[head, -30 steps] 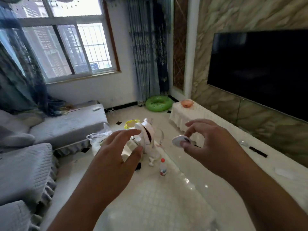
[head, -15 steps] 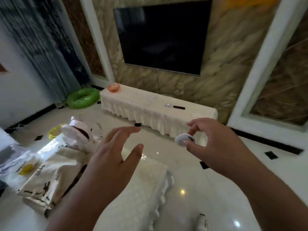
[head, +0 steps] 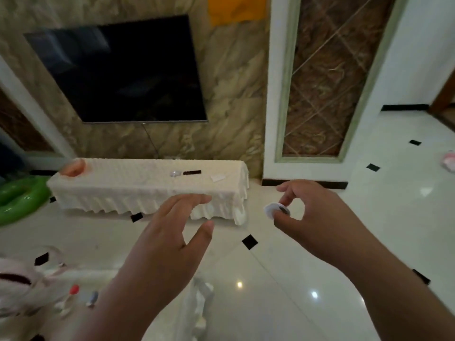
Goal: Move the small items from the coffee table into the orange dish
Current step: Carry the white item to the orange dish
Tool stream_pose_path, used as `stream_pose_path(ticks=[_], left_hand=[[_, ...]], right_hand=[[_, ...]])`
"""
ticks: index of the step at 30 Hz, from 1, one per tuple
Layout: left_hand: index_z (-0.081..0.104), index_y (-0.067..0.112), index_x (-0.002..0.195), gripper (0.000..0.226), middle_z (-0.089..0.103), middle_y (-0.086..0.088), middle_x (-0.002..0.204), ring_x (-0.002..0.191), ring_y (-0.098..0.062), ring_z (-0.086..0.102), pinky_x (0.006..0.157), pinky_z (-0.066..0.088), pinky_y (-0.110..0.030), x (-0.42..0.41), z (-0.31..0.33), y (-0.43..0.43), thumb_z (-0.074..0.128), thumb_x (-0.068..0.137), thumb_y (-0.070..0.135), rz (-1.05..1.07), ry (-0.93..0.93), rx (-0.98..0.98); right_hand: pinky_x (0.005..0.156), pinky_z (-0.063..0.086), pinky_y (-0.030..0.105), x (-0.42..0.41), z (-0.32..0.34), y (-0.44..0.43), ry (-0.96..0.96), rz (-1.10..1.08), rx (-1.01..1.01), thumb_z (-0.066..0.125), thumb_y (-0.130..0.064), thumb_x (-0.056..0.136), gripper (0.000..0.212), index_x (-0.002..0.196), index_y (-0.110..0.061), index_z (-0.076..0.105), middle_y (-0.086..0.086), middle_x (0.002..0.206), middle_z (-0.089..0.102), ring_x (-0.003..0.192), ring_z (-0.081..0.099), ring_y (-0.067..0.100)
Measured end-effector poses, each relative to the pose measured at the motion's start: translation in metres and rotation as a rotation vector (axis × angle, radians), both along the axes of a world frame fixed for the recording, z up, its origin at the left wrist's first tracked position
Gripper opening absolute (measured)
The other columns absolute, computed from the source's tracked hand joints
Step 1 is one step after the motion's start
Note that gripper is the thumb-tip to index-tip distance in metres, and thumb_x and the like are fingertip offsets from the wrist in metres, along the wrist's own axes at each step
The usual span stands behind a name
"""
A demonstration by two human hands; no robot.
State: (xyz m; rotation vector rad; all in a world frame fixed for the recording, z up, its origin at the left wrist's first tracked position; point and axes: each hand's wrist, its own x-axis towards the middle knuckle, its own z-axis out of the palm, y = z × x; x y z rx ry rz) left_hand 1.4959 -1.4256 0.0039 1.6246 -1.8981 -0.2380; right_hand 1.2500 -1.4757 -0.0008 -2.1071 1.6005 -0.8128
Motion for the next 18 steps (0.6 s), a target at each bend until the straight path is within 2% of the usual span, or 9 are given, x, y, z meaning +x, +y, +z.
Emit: stream_pose_path(ticks=[3, 6, 9, 11, 15, 18], left_hand=[[0.05, 0.047, 0.121, 0.036, 0.035, 0.045, 0.121, 0.114, 0.017, 0.038, 0.083, 0.03, 0.0, -0.022, 0.002, -0.033, 0.052, 0.085, 0.048, -0.018, -0.002, 0.007], [0.048, 0.05, 0.121, 0.036, 0.032, 0.048, 0.121, 0.116, 0.017, 0.035, 0.084, 0.034, -0.01, -0.038, 0.004, -0.063, 0.051, 0.085, 0.05, -0.031, 0.011, 0.002], [0.047, 0.051, 0.122, 0.037, 0.03, 0.051, 0.119, 0.115, 0.02, 0.031, 0.084, 0.038, -0.021, -0.05, 0.003, -0.091, 0.052, 0.085, 0.049, -0.026, 0.026, 0.007], [0.049, 0.049, 0.122, 0.037, 0.029, 0.053, 0.117, 0.114, 0.022, 0.031, 0.083, 0.038, -0.021, -0.057, 0.001, -0.106, 0.053, 0.086, 0.048, -0.031, 0.028, 0.022], [0.049, 0.049, 0.122, 0.037, 0.029, 0.056, 0.115, 0.111, 0.025, 0.031, 0.082, 0.036, -0.018, -0.066, -0.002, -0.136, 0.052, 0.085, 0.049, -0.047, 0.05, 0.033], [0.049, 0.049, 0.122, 0.038, 0.03, 0.055, 0.116, 0.112, 0.024, 0.032, 0.079, 0.035, -0.016, -0.068, -0.005, -0.161, 0.052, 0.084, 0.05, -0.057, 0.058, 0.022]], right_hand=[[0.072, 0.034, 0.015, -0.024, 0.001, -0.029, -0.016, -0.036, 0.013, 0.064, -0.048, 0.081, 0.018, 0.078, -0.034, 0.053, -0.02, 0.116, 0.058, 0.102, 0.05, -0.002], [0.071, 0.034, 0.014, -0.043, 0.003, -0.059, -0.007, -0.054, 0.02, 0.063, -0.051, 0.081, 0.019, 0.079, -0.036, 0.052, -0.021, 0.115, 0.058, 0.099, 0.05, -0.001], [0.079, 0.044, 0.027, -0.057, 0.009, -0.088, -0.009, -0.072, 0.023, 0.062, -0.051, 0.08, 0.019, 0.079, -0.035, 0.052, -0.02, 0.12, 0.059, 0.105, 0.052, 0.002], [0.084, 0.046, 0.032, -0.064, 0.012, -0.102, -0.008, -0.082, 0.019, 0.063, -0.05, 0.079, 0.019, 0.079, -0.035, 0.052, -0.019, 0.123, 0.059, 0.108, 0.053, 0.004], [0.083, 0.039, 0.026, -0.074, 0.009, -0.123, 0.001, -0.09, 0.042, 0.061, -0.051, 0.078, 0.017, 0.079, -0.038, 0.051, -0.022, 0.124, 0.057, 0.107, 0.049, -0.001], [0.085, 0.04, 0.028, -0.077, 0.003, -0.142, -0.001, -0.099, 0.079, 0.063, -0.052, 0.079, 0.018, 0.079, -0.038, 0.051, -0.025, 0.125, 0.054, 0.107, 0.046, -0.002]])
